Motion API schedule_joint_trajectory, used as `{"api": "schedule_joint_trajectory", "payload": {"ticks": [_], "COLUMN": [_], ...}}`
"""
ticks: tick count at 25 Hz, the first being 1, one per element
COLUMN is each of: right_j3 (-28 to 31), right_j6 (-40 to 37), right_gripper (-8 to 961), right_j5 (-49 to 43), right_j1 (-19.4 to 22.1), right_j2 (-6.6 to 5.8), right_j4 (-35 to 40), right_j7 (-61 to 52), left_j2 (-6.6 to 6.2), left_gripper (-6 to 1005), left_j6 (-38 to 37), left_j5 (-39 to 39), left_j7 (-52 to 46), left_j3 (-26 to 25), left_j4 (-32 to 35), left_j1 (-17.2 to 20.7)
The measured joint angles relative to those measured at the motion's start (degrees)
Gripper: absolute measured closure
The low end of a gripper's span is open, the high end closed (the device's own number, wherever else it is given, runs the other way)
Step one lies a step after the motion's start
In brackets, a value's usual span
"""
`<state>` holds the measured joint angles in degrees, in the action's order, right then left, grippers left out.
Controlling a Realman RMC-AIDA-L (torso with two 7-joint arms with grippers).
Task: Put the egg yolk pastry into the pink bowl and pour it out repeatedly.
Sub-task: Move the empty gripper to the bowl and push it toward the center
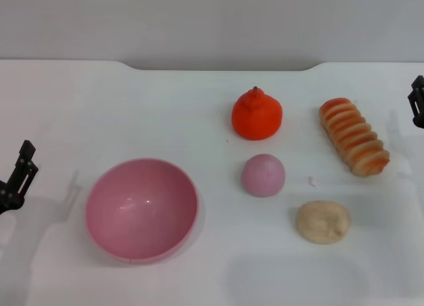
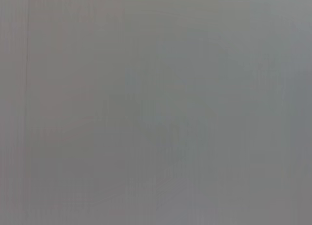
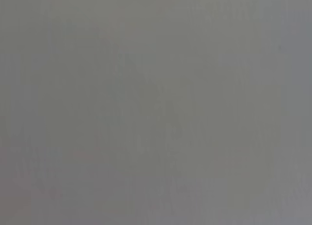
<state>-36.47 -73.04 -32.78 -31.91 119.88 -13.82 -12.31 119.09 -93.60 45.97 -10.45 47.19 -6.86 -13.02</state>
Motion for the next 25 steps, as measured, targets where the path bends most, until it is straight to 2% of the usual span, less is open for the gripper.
{"api": "schedule_joint_trajectory", "payload": {"ticks": [25], "right_j3": [0.5], "right_j6": [0.0], "right_gripper": [392], "right_j5": [0.0], "right_j1": [0.1], "right_j2": [0.00], "right_j4": [0.0], "right_j7": [0.0], "left_j2": [0.00], "left_gripper": [304], "left_j6": [-0.4], "left_j5": [0.0], "left_j7": [0.0], "left_j3": [0.4], "left_j4": [0.0], "left_j1": [-0.1]}}
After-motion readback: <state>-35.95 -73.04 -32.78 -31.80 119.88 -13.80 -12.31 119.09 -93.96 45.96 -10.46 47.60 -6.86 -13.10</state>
